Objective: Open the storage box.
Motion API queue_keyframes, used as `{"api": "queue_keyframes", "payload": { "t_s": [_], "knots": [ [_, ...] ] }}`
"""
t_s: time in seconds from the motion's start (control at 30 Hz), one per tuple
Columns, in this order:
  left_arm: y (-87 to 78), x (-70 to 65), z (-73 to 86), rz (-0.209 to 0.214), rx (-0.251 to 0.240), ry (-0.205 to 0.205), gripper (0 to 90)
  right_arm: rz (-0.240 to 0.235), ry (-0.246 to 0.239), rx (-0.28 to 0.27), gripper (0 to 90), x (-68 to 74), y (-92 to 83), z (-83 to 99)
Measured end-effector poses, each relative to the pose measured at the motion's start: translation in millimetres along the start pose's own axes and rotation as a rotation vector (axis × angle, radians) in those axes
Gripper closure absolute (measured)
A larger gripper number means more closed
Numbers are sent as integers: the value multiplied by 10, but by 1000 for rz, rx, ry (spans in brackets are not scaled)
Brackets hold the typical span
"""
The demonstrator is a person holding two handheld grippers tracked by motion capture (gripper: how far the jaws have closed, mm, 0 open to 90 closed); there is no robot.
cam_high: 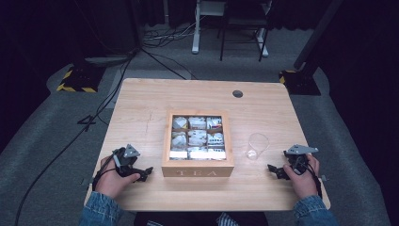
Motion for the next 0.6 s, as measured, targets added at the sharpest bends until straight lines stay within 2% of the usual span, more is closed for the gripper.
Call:
{"api": "queue_keyframes", "payload": {
  "t_s": [0.03,0.07,0.1,0.13,0.17,0.2,0.23,0.27,0.3,0.37,0.43,0.47,0.5,0.6],
  "knots": [
    [0,0,0,0,0,0,130,0,0,0,3,0,0,0],
    [-22,26,-1,2,4,12,130,0,0,0,4,0,0,0],
    [-37,39,2,5,5,6,176,0,0,0,4,0,0,0],
    [-42,62,3,7,-5,17,252,0,0,0,4,0,0,0],
    [-51,74,6,8,-7,14,252,0,0,0,4,0,0,0],
    [-62,87,7,7,-11,4,352,0,0,0,3,0,0,0],
    [-80,97,7,23,-2,-23,362,0,0,0,4,0,0,0],
    [-80,97,7,23,-2,-23,360,0,0,0,4,0,0,0],
    [-93,110,5,16,-10,-3,353,0,0,0,3,0,0,0],
    [-104,110,5,12,1,-6,355,0,0,0,3,0,0,0],
    [-144,98,9,8,58,-29,354,0,0,0,4,0,0,0],
    [-172,89,8,12,83,-18,355,0,0,0,3,0,0,0],
    [-211,77,-12,13,88,-1,356,0,0,0,3,0,0,0],
    [-281,47,-76,26,41,17,368,-4,-4,0,4,6,-3,4]
  ]
}}
Point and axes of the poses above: each handheld gripper's, and its own axes: y roughly forward along the jaws, z roughly out of its underside, x roughly to its left, the point moved 4 cm from there along y, roughly forward along the jaws, and after that the axes turned 7 degrees about -z, right-handed, at the moved point
